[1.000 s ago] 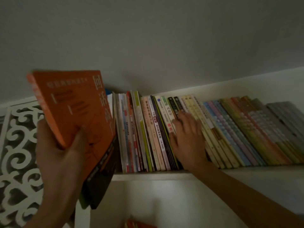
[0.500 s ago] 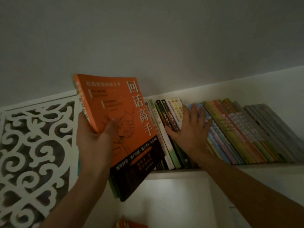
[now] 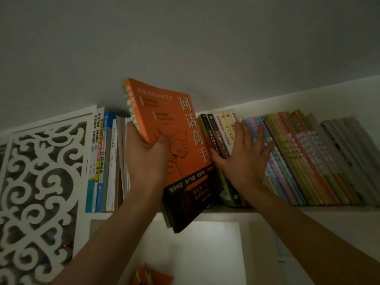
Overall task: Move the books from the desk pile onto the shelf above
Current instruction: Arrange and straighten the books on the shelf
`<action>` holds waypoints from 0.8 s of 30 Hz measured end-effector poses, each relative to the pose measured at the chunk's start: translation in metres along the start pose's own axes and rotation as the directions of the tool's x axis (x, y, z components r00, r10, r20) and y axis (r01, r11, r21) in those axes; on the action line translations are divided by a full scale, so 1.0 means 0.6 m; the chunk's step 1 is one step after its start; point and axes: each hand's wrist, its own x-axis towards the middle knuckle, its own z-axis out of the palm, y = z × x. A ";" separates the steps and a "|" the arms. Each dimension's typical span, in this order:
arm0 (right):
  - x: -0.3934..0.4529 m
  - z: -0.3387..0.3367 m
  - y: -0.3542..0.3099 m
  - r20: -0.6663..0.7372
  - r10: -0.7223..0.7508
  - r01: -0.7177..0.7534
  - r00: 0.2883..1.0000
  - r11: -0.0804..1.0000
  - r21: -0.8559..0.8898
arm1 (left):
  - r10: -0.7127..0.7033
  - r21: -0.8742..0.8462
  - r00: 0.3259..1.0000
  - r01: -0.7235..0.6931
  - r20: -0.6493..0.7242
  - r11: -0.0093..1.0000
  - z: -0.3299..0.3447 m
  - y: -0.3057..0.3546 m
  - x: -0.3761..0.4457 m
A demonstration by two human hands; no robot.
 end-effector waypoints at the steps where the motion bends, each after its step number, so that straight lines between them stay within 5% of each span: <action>1: -0.001 0.000 -0.001 -0.001 -0.005 0.005 1.000 1.000 0.014 | 0.011 0.034 1.000 -0.011 0.002 0.999 0.013 -0.005 0.000; 12: -0.005 -0.001 -0.007 0.011 -0.015 0.015 1.000 0.999 0.053 | -0.073 0.404 0.990 0.117 -0.124 0.907 0.144 -0.097 0.012; 17: -0.005 0.002 -0.010 0.005 -0.023 0.023 1.000 0.999 0.028 | 0.062 0.512 0.974 0.060 -0.216 0.857 0.193 -0.147 0.027; 21: -0.008 0.004 -0.013 -0.011 -0.046 0.047 0.999 0.999 0.019 | 0.124 0.482 0.991 -0.086 -0.048 0.872 0.157 -0.173 0.002; 24: -0.012 0.001 -0.016 0.048 -0.086 0.085 0.995 0.996 0.017 | 0.179 0.576 0.965 -0.257 0.190 0.776 0.107 -0.194 -0.006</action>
